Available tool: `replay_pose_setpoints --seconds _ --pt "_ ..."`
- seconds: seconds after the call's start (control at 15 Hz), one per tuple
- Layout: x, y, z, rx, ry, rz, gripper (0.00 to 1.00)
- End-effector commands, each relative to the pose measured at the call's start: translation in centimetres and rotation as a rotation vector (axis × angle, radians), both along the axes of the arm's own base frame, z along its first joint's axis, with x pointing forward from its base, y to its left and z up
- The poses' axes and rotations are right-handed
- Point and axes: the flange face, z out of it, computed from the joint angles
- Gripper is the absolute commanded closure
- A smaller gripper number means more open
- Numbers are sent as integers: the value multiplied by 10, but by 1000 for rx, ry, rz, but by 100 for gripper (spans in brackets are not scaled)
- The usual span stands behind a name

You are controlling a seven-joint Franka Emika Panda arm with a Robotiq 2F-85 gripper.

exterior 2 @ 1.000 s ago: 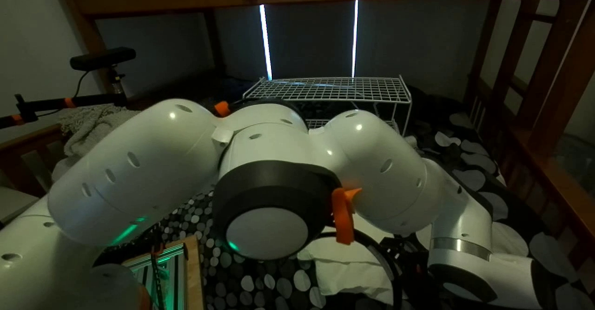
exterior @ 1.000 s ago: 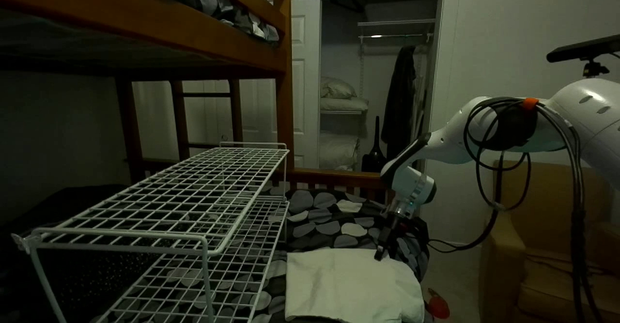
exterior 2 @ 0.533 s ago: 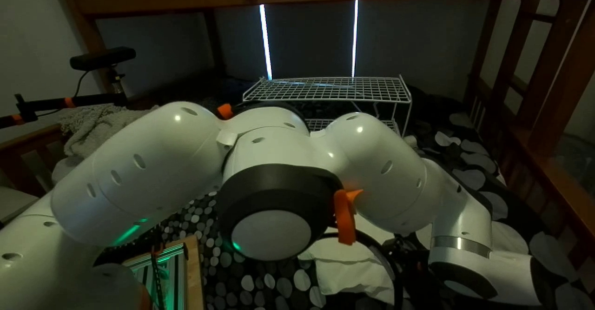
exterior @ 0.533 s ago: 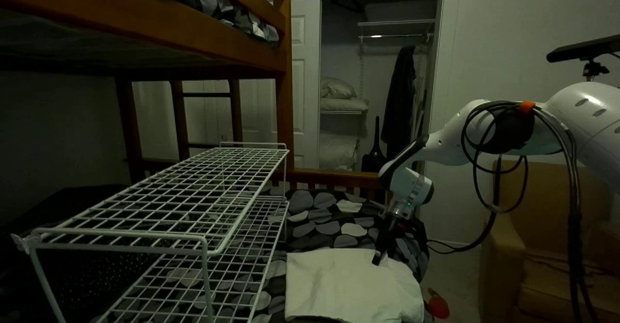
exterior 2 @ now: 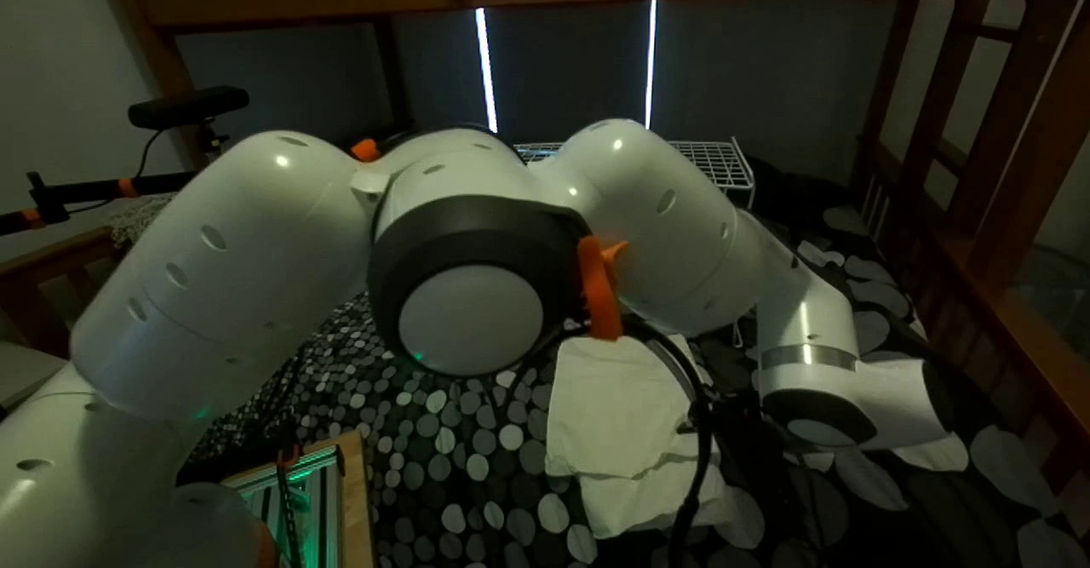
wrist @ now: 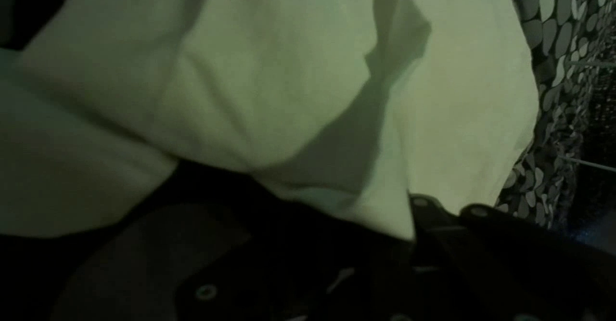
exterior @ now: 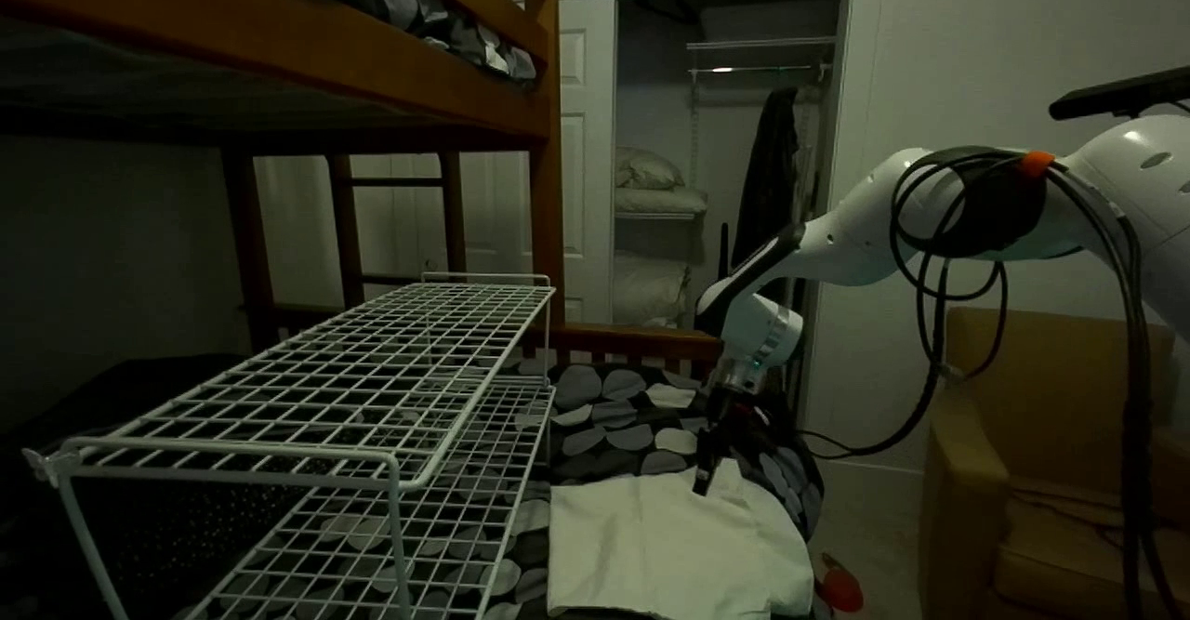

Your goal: Pick up the white bedsheet and put it on the topmost white rack

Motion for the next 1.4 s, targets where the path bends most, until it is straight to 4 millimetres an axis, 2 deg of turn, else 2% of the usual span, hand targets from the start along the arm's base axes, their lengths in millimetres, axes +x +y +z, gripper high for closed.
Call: replay_pose_setpoints --seconds 0.0,0.33,0.6,0.8,0.87,1.0,1.07,1.27,1.33 --pt "-18 32 43 -104 -16 -5 99" --pt "-33 66 101 -202 -58 -4 99" --pt "-50 78 154 -221 -31 36 99" --pt "-58 79 194 -219 -87 40 99" --pt "-39 80 172 -197 -71 47 96" --pt "-44 80 193 -204 -100 44 96" --pt "-47 81 197 -205 -104 44 96" --pt "-50 81 195 -205 -97 45 96" --pt "-50 85 199 -199 -111 48 99"
